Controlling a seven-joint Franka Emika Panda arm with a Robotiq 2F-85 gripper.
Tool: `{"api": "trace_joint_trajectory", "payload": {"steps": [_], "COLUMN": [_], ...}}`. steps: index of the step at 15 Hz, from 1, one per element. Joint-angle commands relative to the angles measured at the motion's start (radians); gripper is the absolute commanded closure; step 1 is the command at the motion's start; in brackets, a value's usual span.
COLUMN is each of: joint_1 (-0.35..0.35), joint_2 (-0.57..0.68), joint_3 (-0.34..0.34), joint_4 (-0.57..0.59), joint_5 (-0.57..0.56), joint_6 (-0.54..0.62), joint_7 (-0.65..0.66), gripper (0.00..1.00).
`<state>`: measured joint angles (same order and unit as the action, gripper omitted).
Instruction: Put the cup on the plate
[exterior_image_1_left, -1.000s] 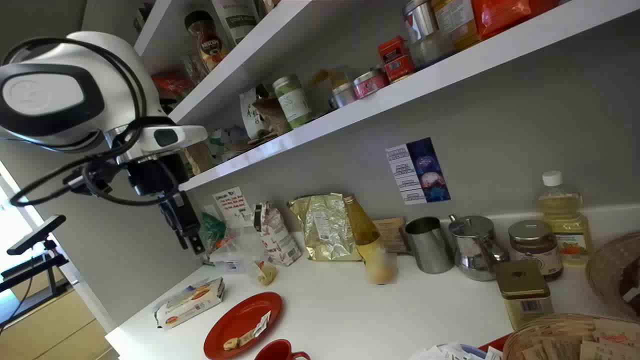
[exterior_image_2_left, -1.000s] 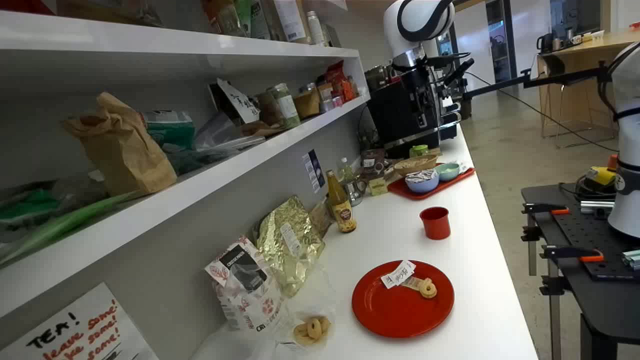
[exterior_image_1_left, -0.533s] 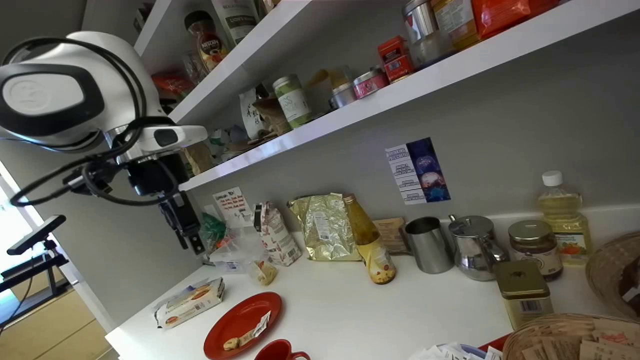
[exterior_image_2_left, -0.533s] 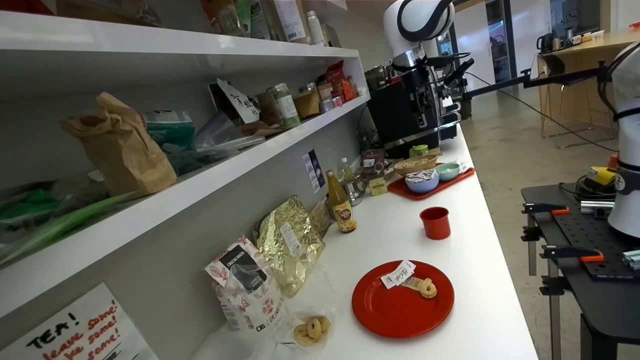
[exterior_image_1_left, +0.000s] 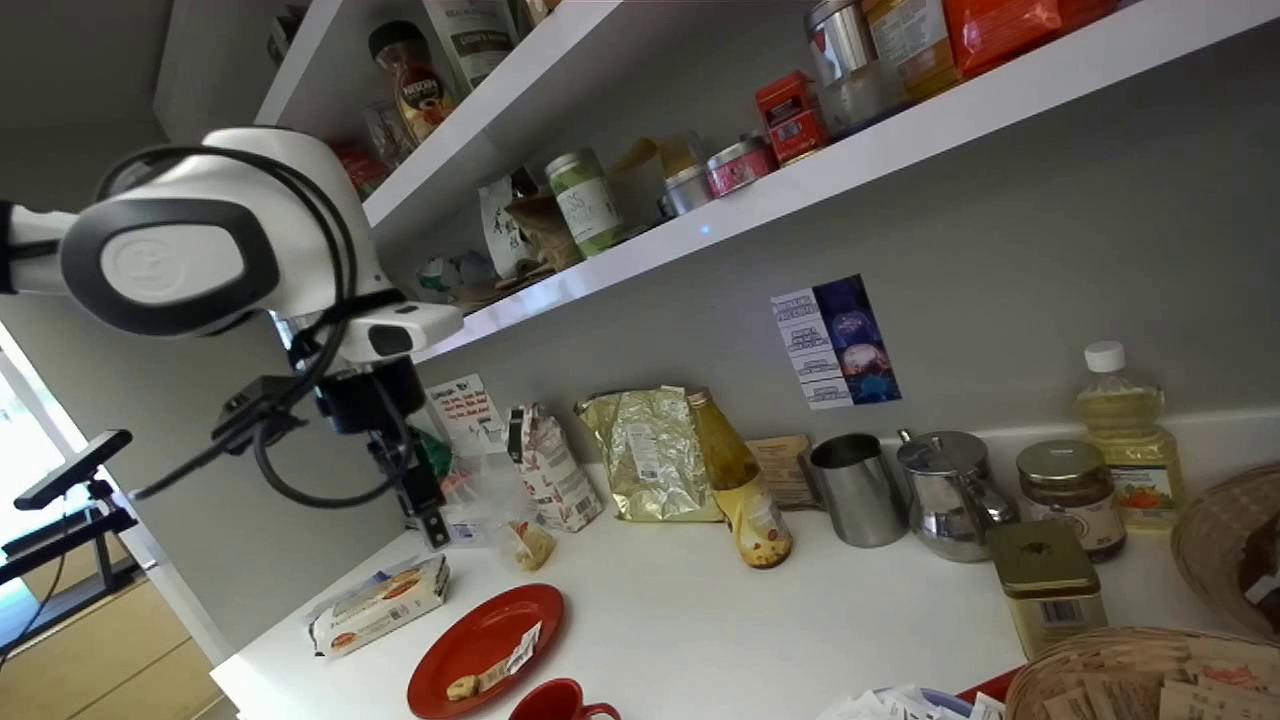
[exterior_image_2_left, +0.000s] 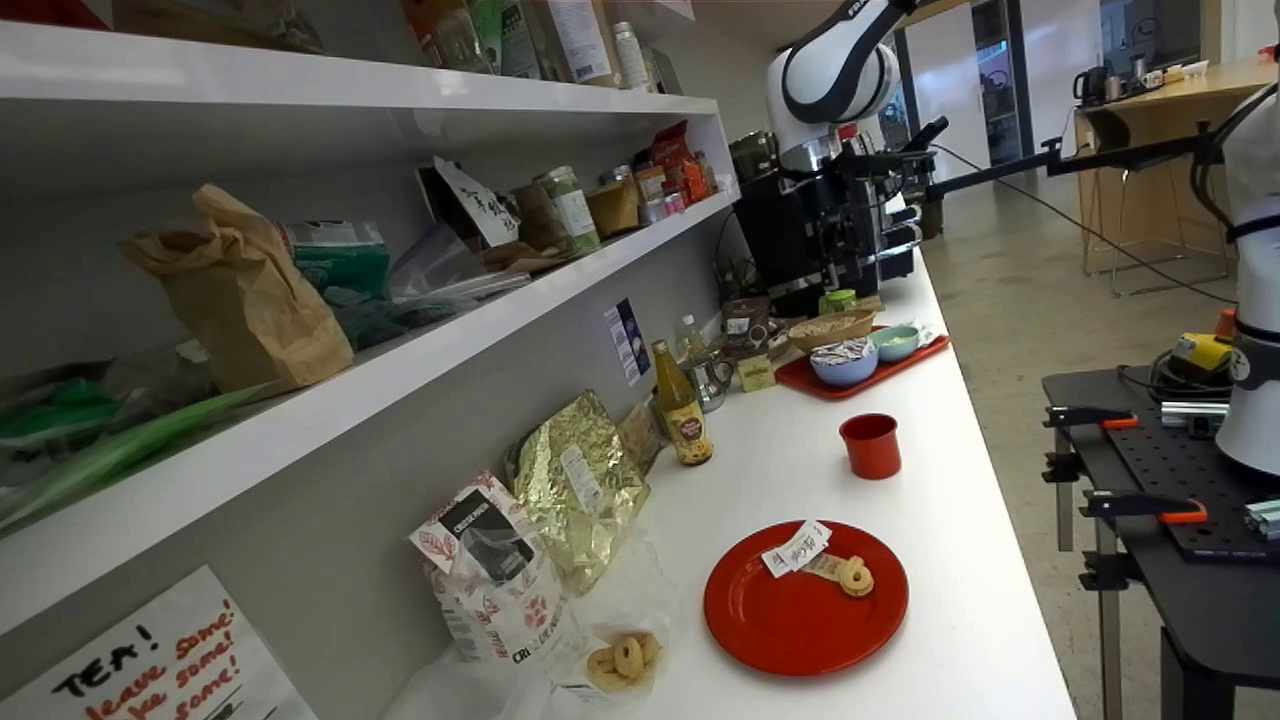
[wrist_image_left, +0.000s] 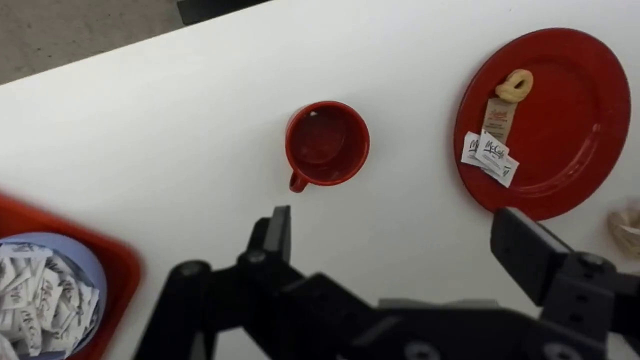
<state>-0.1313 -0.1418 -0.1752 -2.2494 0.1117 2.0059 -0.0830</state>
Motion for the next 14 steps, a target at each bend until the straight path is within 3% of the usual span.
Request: {"api": "trace_joint_trajectory", "payload": {"steps": [1, 7, 14], "joint_1": [-0.003, -0.005, -0.008], "joint_2": [0.115, 0.299, 0.429], "joint_3": [0.003, 0.018, 0.038], "joint_4": [0.009, 0.014, 0.031], "joint_5": [0.058, 0.042, 0.035], "joint_6": [0.089, 0.142, 0.138], "joint_7": [0.013, 0.036, 0.047], "gripper": [0.00, 0.00, 0.00]}}
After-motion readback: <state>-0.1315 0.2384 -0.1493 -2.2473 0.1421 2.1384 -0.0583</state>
